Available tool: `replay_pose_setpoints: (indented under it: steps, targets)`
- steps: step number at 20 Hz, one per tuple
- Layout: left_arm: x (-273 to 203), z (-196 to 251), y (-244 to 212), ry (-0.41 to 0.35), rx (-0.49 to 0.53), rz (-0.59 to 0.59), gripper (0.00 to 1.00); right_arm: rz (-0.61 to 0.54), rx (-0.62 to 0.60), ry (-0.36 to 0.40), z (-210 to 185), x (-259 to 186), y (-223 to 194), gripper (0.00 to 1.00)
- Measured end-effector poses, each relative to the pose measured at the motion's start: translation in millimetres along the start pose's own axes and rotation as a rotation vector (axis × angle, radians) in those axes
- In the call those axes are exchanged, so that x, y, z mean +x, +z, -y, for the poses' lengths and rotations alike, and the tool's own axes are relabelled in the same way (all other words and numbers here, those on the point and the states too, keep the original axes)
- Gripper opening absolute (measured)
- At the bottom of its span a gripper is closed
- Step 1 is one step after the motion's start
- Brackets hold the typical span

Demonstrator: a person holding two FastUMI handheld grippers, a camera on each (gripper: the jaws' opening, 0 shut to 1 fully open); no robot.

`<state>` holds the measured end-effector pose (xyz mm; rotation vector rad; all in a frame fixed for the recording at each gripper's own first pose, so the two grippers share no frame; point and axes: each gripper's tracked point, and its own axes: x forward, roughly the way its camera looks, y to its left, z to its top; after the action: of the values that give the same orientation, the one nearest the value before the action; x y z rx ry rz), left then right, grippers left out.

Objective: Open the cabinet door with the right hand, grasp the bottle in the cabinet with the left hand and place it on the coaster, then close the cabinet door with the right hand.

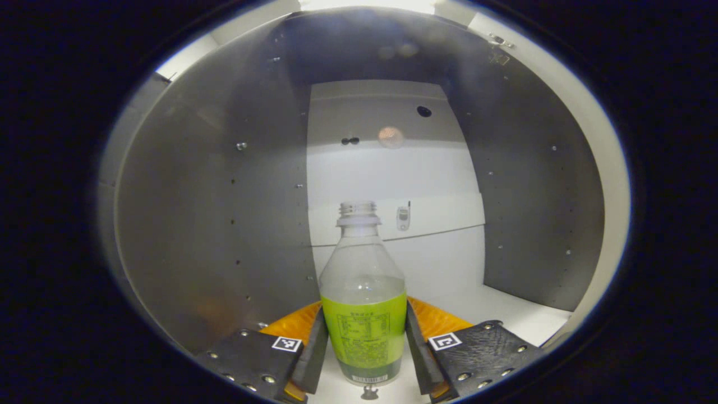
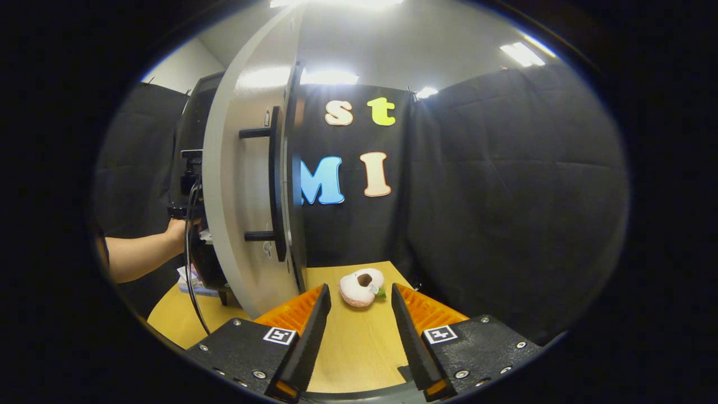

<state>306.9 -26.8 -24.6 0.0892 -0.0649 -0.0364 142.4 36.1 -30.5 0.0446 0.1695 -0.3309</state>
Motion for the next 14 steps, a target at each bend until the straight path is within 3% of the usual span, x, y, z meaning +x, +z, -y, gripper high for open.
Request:
replay_pose_setpoints:
  steps: [5,6,7,9,11,12,14]
  targets:
    - [-53.0,-8.5,32.1,0.008,-0.046,0.065,0.66,0.024,-0.005,-0.01,9.1,11.1,6.6,0.68]
    - [-71.4,-7.6,41.3,0.001,-0.048,0.084,0.59,0.026,-0.006,0.014,4.6,16.5,5.9,0.68]
    - [-91.4,-6.5,47.6,0.004,-0.046,0.093,0.75,0.026,-0.008,0.033,3.8,22.2,6.7,0.68]
    - [-130.0,-5.0,65.8,0.028,-0.033,0.113,0.74,0.04,-0.013,0.068,6.2,32.4,13.4,0.68]
    - [-174.4,-3.9,78.2,0.045,-0.037,0.132,0.74,0.056,-0.01,0.086,14.1,43.1,20.0,0.76]
    - [-196.5,-5.4,81.0,0.062,-0.036,0.132,0.74,0.054,-0.016,0.09,19.5,48.4,19.9,0.86]
    - [-246.9,-11.2,82.7,0.116,-0.019,0.139,0.74,0.063,-0.015,0.125,20.7,57.4,23.2,0.93]
